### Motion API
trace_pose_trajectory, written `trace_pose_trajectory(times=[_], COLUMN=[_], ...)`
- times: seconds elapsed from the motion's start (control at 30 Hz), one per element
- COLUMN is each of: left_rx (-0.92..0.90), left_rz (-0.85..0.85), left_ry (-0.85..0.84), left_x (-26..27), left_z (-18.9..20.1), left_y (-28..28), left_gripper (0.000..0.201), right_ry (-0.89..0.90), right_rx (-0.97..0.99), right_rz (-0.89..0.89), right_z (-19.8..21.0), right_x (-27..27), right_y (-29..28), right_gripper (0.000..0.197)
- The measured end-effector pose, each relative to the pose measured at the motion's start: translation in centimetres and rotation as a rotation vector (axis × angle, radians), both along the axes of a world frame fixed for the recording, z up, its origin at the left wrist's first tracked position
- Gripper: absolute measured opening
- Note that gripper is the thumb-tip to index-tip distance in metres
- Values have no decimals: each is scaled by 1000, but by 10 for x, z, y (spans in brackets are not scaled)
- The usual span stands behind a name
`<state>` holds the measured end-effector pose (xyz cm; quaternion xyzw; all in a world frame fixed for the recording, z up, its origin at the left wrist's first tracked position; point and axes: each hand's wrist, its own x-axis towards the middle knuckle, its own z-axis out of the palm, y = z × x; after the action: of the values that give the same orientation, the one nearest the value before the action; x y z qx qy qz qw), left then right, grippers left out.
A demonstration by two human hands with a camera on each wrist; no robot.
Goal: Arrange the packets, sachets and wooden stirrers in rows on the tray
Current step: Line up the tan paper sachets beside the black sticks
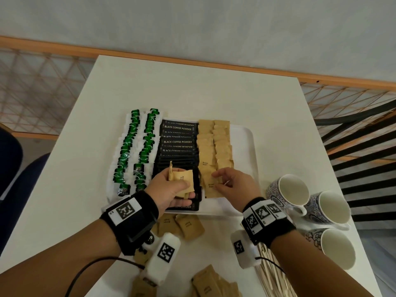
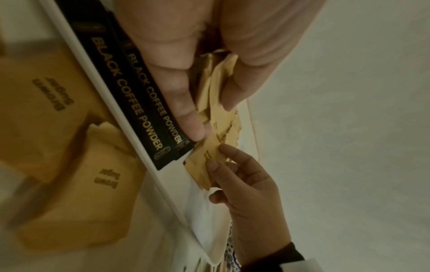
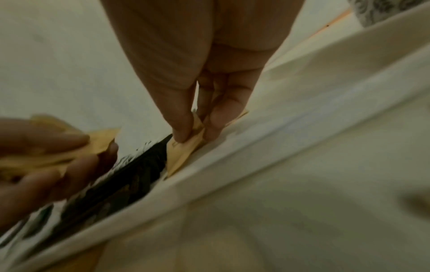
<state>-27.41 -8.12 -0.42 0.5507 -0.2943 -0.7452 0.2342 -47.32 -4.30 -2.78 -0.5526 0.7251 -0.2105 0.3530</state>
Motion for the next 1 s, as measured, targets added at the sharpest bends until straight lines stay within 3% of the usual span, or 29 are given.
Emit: trace_pose_trajectory(times=[0.13, 0.27, 0.73, 1.0], left_rx=[-6, -4, 24, 18], left_rz=[1, 16, -28, -61], left_ry=[14, 18, 12, -12], left_x=[1, 3, 3, -9], left_z=[1, -1, -3, -6], left_y=[-2, -5, -11, -13], left_gripper=[24, 23, 34, 32], right_ry=[238, 303, 318, 297], right_rx=[-10, 22, 16, 4], right_rz=[142, 224, 186, 145], right_z=[1, 5, 5, 1], right_x=[3, 4, 13, 14], right_y=[0, 2, -22, -26], right_gripper=[20, 33, 31, 15])
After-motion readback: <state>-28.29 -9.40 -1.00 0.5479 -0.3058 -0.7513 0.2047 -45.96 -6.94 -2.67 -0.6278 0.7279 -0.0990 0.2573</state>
